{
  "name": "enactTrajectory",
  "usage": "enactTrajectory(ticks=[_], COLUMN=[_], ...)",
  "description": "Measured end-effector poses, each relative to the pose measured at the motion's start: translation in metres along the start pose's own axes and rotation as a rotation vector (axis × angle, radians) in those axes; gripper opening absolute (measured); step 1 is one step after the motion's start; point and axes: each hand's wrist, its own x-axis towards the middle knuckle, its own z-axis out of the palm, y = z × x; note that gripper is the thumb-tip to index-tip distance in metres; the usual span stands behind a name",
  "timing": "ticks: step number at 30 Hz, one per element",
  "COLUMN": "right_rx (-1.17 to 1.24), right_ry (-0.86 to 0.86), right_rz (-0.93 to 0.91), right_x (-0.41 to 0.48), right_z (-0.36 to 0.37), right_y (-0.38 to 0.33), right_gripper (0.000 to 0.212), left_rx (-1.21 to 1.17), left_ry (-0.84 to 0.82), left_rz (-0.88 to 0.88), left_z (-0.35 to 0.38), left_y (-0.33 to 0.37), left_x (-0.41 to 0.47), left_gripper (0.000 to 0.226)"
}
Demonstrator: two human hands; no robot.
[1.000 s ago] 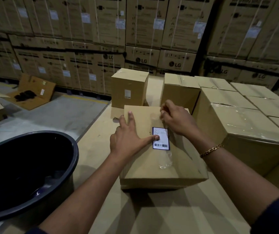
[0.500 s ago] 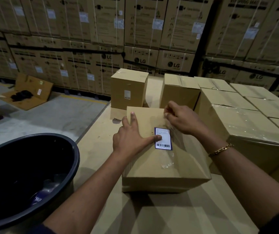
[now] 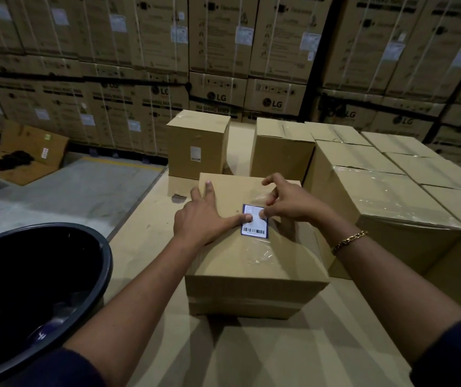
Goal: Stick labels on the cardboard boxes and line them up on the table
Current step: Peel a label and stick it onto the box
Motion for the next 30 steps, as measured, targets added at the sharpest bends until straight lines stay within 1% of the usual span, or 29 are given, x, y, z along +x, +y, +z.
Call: enactTrajectory(ticks=[1, 2, 4, 6, 7, 9, 11, 12, 14, 16, 18, 20, 21, 24, 27, 28, 30], right_rx=[0.015, 0.053, 0.108, 0.115, 0.152, 0.298, 0.457, 0.514, 0.564, 0.616, 0.74, 0.826, 0.831, 0.737, 0.589, 0.59, 0.683], right_ry=[-0.024, -0.035, -0.008, 0.07, 0.113, 0.178, 0.189, 0.169, 0.101, 0.029, -0.043, -0.109, -0.146, -0.23, -0.188, -0.159, -0.085], right_rz=[0.037, 0.074, 0.118, 0.085, 0.048, -0.002, 0.017, 0.032, 0.059, 0.087, 0.12, 0.156, 0.162, 0.13, 0.101, 0.089, 0.07], right_x=[0.003, 0.005, 0.008, 0.008, 0.008, 0.007, 0.006, 0.004, 0.001, -0.003, -0.005, -0.008, -0.01, -0.021, -0.03, -0.031, -0.03], right_z=[0.001, 0.001, 0.003, 0.005, 0.006, 0.006, 0.002, -0.001, -0.007, -0.009, -0.008, -0.006, -0.004, 0.006, 0.014, 0.015, 0.018], right_y=[0.0, 0.0, 0.001, 0.002, 0.003, 0.003, 0.001, 0.0, -0.001, -0.001, 0.001, 0.004, 0.006, 0.015, 0.02, 0.021, 0.024], right_gripper=[0.068, 0.063, 0.041, 0.02, 0.012, 0.004, 0.002, 0.005, 0.024, 0.052, 0.07, 0.077, 0.079, 0.084, 0.088, 0.088, 0.088], left_rx=[0.0, 0.002, 0.006, 0.003, -0.001, -0.009, -0.008, -0.003, 0.01, 0.006, -0.013, -0.035, -0.03, 0.033, 0.03, 0.019, 0.006], left_ry=[-0.008, -0.016, -0.023, -0.021, -0.019, -0.021, -0.035, -0.046, -0.062, -0.057, -0.033, -0.015, -0.014, -0.019, -0.013, -0.006, -0.025], left_rz=[-0.002, -0.005, -0.005, -0.005, -0.006, -0.007, -0.007, -0.005, -0.001, 0.003, 0.007, 0.011, 0.014, 0.03, 0.027, 0.029, 0.032], left_z=[0.0, 0.0, 0.001, 0.001, 0.001, 0.001, 0.001, 0.001, 0.002, 0.003, 0.004, 0.005, 0.006, 0.008, 0.008, 0.007, 0.002], left_y=[0.0, 0.0, 0.001, 0.002, 0.002, 0.002, 0.001, 0.002, 0.003, 0.003, 0.002, 0.002, 0.001, -0.001, 0.0, 0.001, 0.002], left_x=[0.002, 0.004, 0.008, 0.01, 0.011, 0.012, 0.014, 0.015, 0.016, 0.018, 0.019, 0.022, 0.024, 0.029, 0.034, 0.036, 0.038], left_gripper=[0.135, 0.134, 0.129, 0.122, 0.118, 0.118, 0.125, 0.128, 0.13, 0.122, 0.111, 0.097, 0.092, 0.086, 0.081, 0.076, 0.068])
